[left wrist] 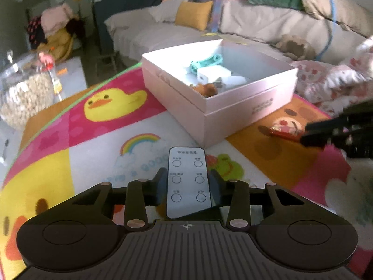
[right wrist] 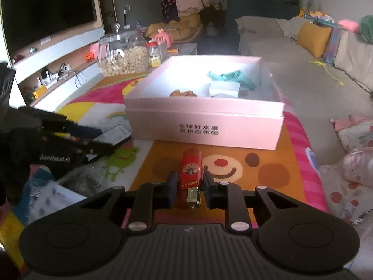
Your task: Organize rigid objects
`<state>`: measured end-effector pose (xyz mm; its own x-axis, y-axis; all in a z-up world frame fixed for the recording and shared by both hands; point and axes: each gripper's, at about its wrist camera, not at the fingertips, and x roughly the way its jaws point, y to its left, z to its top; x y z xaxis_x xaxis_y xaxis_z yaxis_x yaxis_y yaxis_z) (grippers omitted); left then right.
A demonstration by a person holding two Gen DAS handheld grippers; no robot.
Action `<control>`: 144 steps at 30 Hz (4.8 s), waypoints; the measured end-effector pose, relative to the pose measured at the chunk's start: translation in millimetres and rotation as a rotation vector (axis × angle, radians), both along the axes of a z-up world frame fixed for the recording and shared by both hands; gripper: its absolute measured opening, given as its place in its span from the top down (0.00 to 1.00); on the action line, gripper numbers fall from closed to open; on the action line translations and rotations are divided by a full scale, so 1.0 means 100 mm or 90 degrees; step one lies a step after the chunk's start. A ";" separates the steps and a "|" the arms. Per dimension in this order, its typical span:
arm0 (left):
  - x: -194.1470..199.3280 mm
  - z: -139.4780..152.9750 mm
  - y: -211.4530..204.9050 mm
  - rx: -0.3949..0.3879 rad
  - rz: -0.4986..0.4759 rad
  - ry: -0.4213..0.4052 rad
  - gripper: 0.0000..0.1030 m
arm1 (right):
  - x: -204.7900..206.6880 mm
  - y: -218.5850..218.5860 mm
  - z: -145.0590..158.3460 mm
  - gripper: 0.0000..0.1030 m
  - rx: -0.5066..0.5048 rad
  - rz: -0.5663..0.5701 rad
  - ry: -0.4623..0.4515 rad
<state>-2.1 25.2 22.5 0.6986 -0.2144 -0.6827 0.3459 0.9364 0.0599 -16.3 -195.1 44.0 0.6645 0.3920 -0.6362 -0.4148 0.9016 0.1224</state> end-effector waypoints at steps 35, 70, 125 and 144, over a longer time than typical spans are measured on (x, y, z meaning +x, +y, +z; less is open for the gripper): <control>-0.31 0.37 -0.14 -0.088 -0.094 -0.058 0.92 | -0.07 0.05 0.05 0.78 0.006 0.020 -0.021; 0.08 0.09 -0.89 0.043 -0.086 0.103 0.74 | -0.03 -0.08 -0.21 0.74 -0.031 -0.056 -0.029; -0.14 0.04 -0.64 0.052 -0.245 0.211 0.39 | -0.03 -0.11 -0.23 0.62 0.007 -0.041 -0.017; -0.32 -0.01 -0.45 -0.020 -0.168 0.065 0.81 | -0.16 0.03 -0.16 0.78 -0.033 0.003 -0.044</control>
<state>-33.9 -19.9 21.1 0.5436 -0.4015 -0.7371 0.5807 0.8140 -0.0151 -32.6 -192.2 28.3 0.7056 0.3634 -0.6083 -0.4254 0.9038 0.0464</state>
